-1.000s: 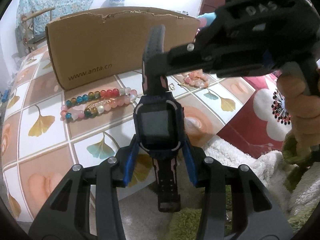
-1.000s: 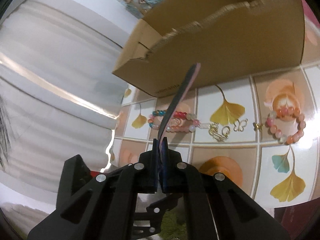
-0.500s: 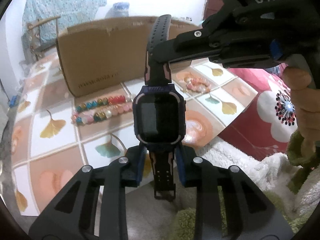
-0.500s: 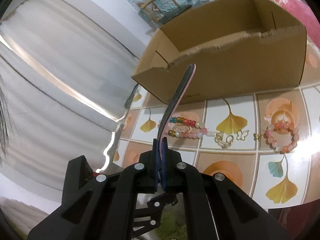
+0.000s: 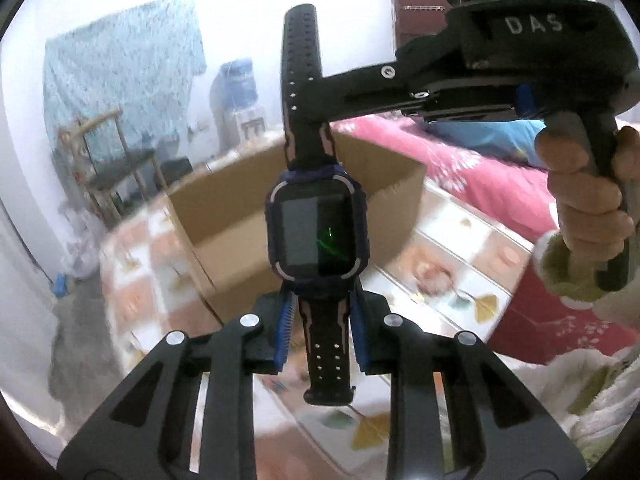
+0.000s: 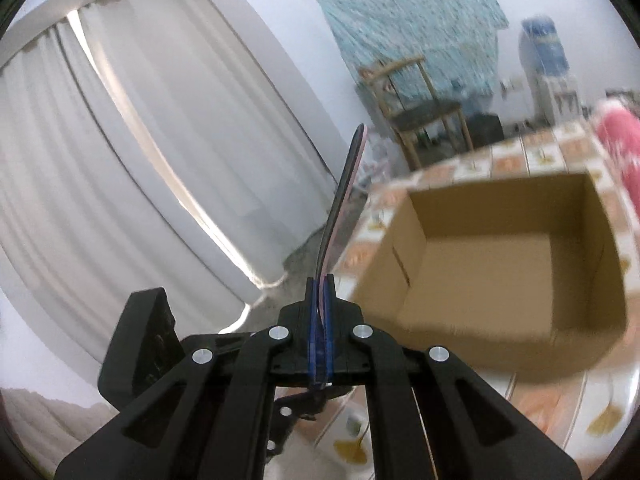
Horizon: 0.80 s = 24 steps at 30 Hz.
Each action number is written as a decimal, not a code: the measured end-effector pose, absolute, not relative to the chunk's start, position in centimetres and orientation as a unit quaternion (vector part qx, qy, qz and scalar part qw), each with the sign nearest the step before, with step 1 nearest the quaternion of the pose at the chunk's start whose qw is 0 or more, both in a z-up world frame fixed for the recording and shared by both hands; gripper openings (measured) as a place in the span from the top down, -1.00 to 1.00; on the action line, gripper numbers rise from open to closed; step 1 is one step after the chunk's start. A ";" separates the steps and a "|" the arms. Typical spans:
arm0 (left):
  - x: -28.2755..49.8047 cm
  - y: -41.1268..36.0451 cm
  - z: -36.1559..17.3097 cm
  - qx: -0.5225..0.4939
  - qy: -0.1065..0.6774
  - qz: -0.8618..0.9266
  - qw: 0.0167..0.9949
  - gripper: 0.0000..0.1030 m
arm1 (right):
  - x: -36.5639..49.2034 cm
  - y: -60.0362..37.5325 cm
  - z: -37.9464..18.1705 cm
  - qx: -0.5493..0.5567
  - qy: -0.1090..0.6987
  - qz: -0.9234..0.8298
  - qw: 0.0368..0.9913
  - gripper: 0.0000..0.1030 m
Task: Organize jewelry
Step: 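Carry the watch into the cardboard box and open the right gripper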
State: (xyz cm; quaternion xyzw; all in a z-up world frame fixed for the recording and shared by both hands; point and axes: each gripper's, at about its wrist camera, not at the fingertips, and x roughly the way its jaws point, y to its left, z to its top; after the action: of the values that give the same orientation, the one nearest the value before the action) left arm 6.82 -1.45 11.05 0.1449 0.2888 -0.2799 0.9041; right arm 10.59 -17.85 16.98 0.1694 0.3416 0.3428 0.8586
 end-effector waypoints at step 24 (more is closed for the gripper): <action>29.9 -5.8 3.9 0.351 0.413 -0.209 0.814 0.55 | 34.4 -18.7 4.5 0.063 0.558 0.192 0.805 0.93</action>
State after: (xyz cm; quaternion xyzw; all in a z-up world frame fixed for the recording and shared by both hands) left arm 29.88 -5.84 3.89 0.3508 0.4135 -0.2091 0.8138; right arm 34.42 -18.68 4.54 0.0627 0.5576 0.1917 0.8052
